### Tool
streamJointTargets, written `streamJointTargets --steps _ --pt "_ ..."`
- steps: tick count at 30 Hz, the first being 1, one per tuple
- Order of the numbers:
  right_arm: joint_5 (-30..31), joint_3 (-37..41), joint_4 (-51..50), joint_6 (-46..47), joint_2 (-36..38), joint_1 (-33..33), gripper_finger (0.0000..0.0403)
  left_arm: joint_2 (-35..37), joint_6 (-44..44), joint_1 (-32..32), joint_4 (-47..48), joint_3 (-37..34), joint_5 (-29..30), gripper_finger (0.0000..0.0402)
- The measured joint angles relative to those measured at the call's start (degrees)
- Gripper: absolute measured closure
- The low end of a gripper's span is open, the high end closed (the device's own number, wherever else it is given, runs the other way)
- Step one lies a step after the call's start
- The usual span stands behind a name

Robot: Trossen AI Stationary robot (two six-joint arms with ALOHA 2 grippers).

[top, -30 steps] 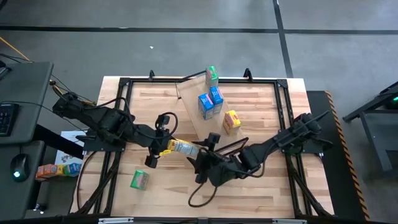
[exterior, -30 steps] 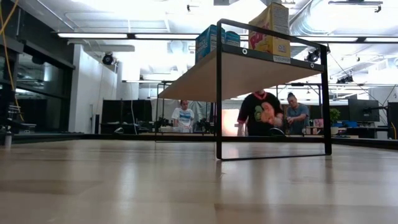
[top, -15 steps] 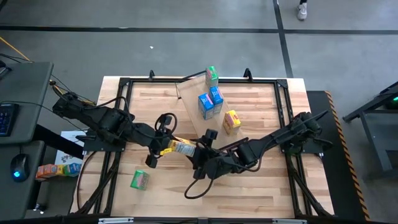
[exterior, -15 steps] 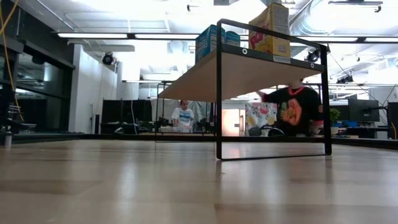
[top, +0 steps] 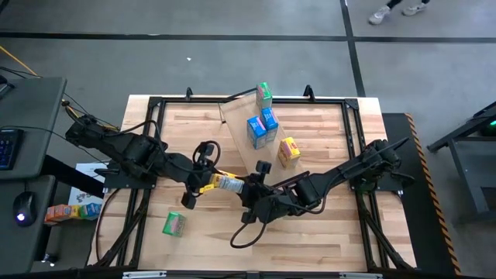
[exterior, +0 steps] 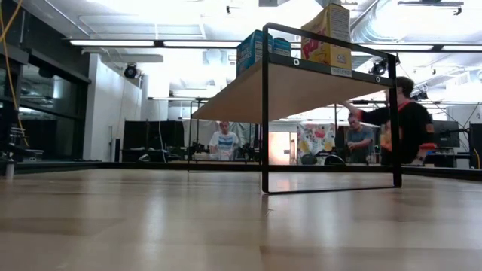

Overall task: Stack cereal on shelf
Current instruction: Put the yellow cereal box on the shelf aligned with the other yellow cereal box

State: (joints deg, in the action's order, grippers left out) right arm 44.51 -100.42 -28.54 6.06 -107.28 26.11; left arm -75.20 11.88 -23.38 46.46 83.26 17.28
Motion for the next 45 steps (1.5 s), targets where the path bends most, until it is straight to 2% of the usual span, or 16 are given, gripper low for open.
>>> streamJointTargets --steps 6,10,13,17,20,24,30,35,40,42,45 --pt "0.25 -0.01 -1.54 -1.03 0.02 0.00 0.0257 -0.04 0.41 0.00 0.02 0.16 -0.02 0.0226" --pt "0.66 0.00 -5.86 -0.22 0.69 0.00 0.0270 -0.04 -1.08 -0.02 1.21 2.10 -0.20 0.0183" --pt "0.64 0.00 -9.62 1.94 1.74 0.16 0.0276 -0.05 -1.32 -0.02 5.74 4.83 -0.37 0.0159" --pt "-0.48 0.00 -13.78 3.32 3.74 1.17 0.0270 0.54 -2.58 -0.03 11.50 9.23 -1.32 0.0148" --pt "-0.47 0.00 -17.35 4.97 4.75 2.80 0.0264 2.74 -3.10 -0.04 10.67 8.26 -3.30 0.0149" --pt "1.84 0.00 -25.50 11.48 5.49 5.47 0.0263 7.37 -1.43 -0.02 2.17 0.10 -3.45 0.0150" --pt "8.66 0.00 -35.42 25.76 5.49 10.60 0.0268 18.08 -0.86 0.49 -17.05 -21.28 -4.09 0.0151" --pt "14.02 0.00 -33.66 27.21 5.49 14.19 0.0269 25.40 0.22 0.48 -37.65 -37.66 -8.25 0.0151" --pt "15.48 0.02 -32.71 29.38 5.13 15.19 0.0269 29.56 4.58 0.48 -59.57 -50.47 -12.09 0.0151" --pt "15.46 0.02 -31.94 30.12 4.75 14.52 0.0269 30.46 4.79 0.48 -63.54 -53.38 -11.86 0.0151" --pt "15.38 0.02 -28.47 28.80 3.88 13.00 0.0269 31.06 4.64 0.48 -64.18 -54.82 -11.56 0.0151"
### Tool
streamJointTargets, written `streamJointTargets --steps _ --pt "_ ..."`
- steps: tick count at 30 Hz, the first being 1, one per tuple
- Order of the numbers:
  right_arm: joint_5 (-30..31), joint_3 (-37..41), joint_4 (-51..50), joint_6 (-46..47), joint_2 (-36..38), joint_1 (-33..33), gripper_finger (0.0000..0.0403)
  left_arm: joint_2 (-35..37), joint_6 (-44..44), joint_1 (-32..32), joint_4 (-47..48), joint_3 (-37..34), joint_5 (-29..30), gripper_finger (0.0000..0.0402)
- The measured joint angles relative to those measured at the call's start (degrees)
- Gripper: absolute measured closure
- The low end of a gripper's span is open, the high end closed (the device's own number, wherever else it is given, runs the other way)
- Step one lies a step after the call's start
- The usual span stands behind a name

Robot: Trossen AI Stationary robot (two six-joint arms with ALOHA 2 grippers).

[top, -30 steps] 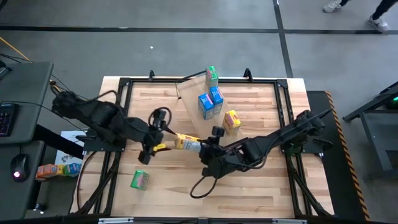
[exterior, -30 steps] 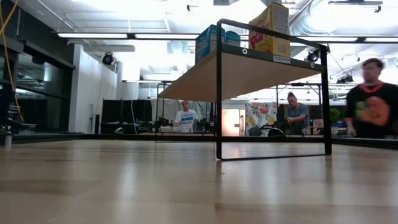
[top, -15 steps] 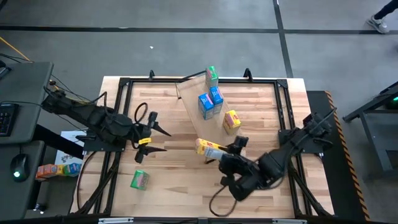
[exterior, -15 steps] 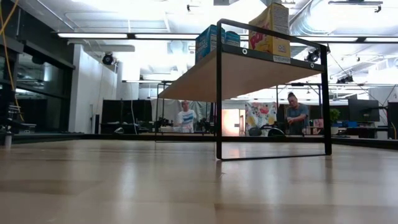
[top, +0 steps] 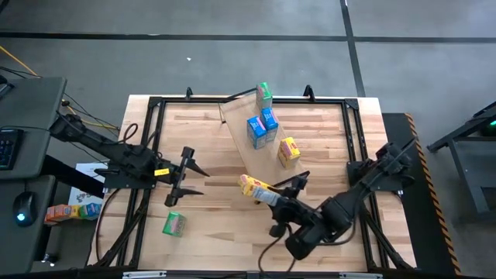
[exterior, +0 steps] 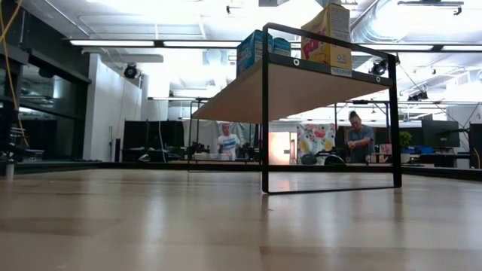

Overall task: Stack cereal on shelf
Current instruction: Put the yellow cereal box on the shelf aligned with the other yellow cereal box

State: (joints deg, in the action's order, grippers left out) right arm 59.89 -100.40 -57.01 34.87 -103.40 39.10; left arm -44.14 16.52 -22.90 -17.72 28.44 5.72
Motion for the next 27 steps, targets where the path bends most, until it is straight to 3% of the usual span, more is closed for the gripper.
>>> streamJointTargets --steps 3,9,11,13,18,21,27 --pt "-2.02 0.00 5.81 -4.12 -1.17 -2.14 0.0269 -0.08 -0.37 0.00 0.04 -0.45 0.00 0.0151" --pt "-19.02 0.07 23.69 -20.33 -4.36 -8.11 0.0269 -0.09 -1.14 0.00 0.38 -0.45 0.07 0.0151" --pt "-21.82 0.07 28.21 -25.11 -4.49 -9.48 0.0269 -0.09 -1.76 0.00 1.38 -0.43 0.07 0.0151" --pt "-21.73 0.07 29.75 -28.14 -4.28 -10.17 0.0269 -0.09 -2.87 -0.04 3.78 -0.42 0.05 0.0151" --pt "-14.55 0.04 29.41 -29.71 -3.75 -8.98 0.0269 -0.19 -4.11 -0.02 9.94 -0.43 0.04 0.0151" --pt "-12.14 1.84 28.78 -27.09 -3.67 -8.24 0.0269 -0.89 -3.69 -0.02 7.24 -0.65 0.04 0.0151" --pt "-8.76 13.13 32.88 -20.13 0.61 -7.09 0.0269 -1.22 -0.13 0.07 -5.43 -4.81 0.71 0.0151"
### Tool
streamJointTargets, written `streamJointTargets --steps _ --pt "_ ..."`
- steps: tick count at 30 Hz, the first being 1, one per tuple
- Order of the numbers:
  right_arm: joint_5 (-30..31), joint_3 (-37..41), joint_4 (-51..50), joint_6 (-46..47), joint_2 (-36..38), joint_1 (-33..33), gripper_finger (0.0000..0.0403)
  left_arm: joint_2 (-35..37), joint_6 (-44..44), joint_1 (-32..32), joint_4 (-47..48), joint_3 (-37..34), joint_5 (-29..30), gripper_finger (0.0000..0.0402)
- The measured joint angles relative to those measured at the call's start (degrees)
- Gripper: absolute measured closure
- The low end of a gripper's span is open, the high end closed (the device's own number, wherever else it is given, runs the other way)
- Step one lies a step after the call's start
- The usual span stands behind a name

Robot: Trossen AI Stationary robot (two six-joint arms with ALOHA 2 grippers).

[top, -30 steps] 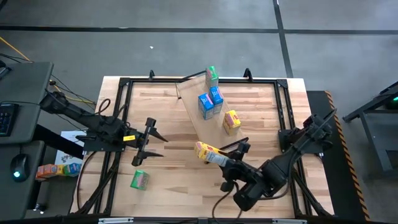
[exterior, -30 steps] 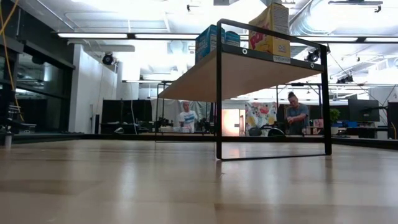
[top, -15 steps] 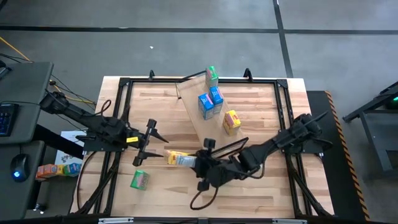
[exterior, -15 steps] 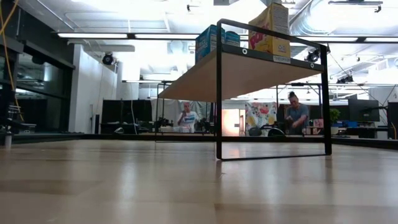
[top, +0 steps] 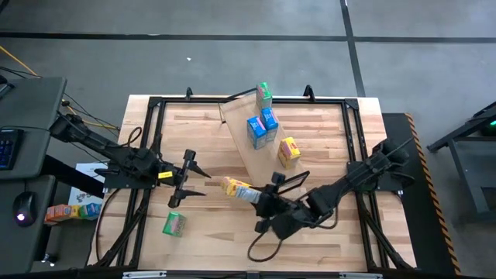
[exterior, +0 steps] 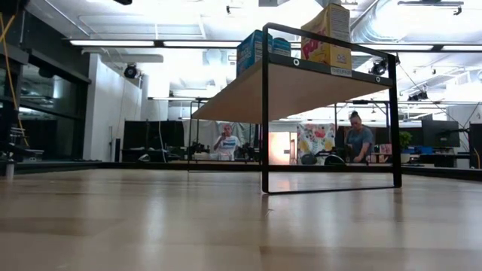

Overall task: Stack cereal on shelf
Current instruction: Put the yellow cereal box on the shelf aligned with the other yellow cereal box

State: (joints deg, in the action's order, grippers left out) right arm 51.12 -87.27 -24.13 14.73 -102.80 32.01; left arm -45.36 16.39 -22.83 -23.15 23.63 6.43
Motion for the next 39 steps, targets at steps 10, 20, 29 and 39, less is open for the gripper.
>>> streamJointTargets --steps 10,20,29,39 --pt "-15.33 25.89 54.45 -16.74 7.47 -3.34 0.0269 0.04 3.76 0.95 -10.09 -4.23 -1.24 0.0151" --pt "-25.79 30.08 68.11 -16.74 6.44 -9.60 0.0269 -2.60 0.91 1.16 -17.86 -4.16 -2.55 0.0151" --pt "-27.64 28.33 67.89 -20.33 6.44 -9.71 0.0269 -12.50 -3.45 1.56 -32.75 -3.87 3.01 0.0151" --pt "-27.05 28.28 66.25 -20.34 6.50 -10.14 0.0269 -21.54 -4.79 1.78 -33.78 2.34 -0.36 0.0151"
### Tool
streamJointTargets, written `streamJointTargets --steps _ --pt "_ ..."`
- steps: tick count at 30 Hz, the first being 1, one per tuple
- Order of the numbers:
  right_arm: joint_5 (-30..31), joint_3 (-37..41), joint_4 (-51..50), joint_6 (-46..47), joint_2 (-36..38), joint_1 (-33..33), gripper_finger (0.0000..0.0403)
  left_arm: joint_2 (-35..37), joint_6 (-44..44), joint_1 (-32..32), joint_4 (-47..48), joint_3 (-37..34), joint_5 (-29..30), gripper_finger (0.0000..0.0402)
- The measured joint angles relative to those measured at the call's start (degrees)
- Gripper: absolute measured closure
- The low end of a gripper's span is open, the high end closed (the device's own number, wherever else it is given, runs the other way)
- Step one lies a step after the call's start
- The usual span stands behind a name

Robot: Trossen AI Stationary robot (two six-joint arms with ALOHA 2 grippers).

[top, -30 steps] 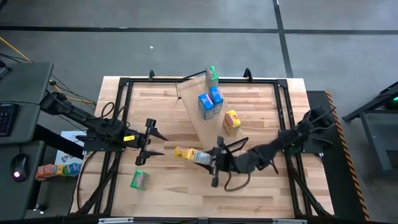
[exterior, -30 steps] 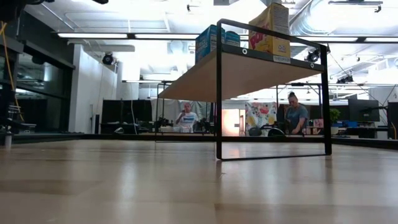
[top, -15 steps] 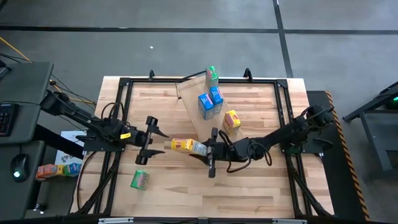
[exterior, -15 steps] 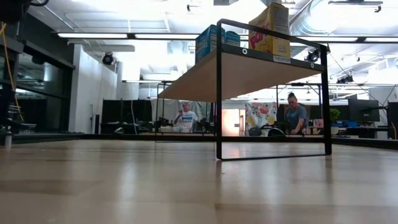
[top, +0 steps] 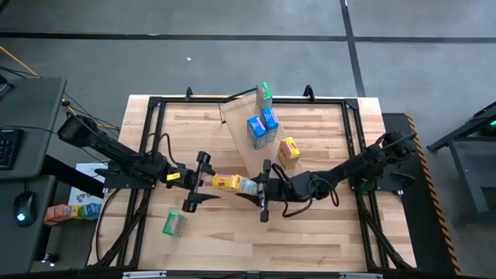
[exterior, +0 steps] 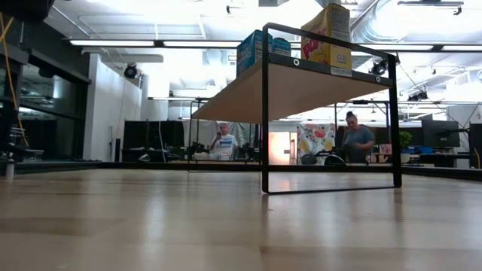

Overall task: Stack cereal on shelf
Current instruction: Put the yellow cereal box on the shelf aligned with the other yellow cereal box

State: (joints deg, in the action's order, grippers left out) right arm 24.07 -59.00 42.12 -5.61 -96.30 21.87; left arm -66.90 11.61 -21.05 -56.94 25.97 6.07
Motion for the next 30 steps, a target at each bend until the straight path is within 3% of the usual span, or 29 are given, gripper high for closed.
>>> streamJointTargets --steps 8,15,25,30 --pt "-0.16 -0.18 -1.20 -0.62 0.12 -0.05 0.0269 0.30 -0.60 -0.01 -0.24 0.88 -0.38 0.0151" --pt "-0.10 0.03 -2.61 -0.60 -0.30 -0.30 0.0269 -0.69 -0.54 -0.03 -3.14 1.27 9.13 0.0151" --pt "-0.11 0.04 -2.52 -0.74 -0.63 -0.13 0.0269 -4.78 -1.04 0.01 -8.19 1.86 7.99 0.0154" --pt "-0.04 0.04 -2.47 -0.21 -0.63 -0.15 0.0269 -4.73 -1.02 -0.01 -7.99 1.89 7.93 0.0179"
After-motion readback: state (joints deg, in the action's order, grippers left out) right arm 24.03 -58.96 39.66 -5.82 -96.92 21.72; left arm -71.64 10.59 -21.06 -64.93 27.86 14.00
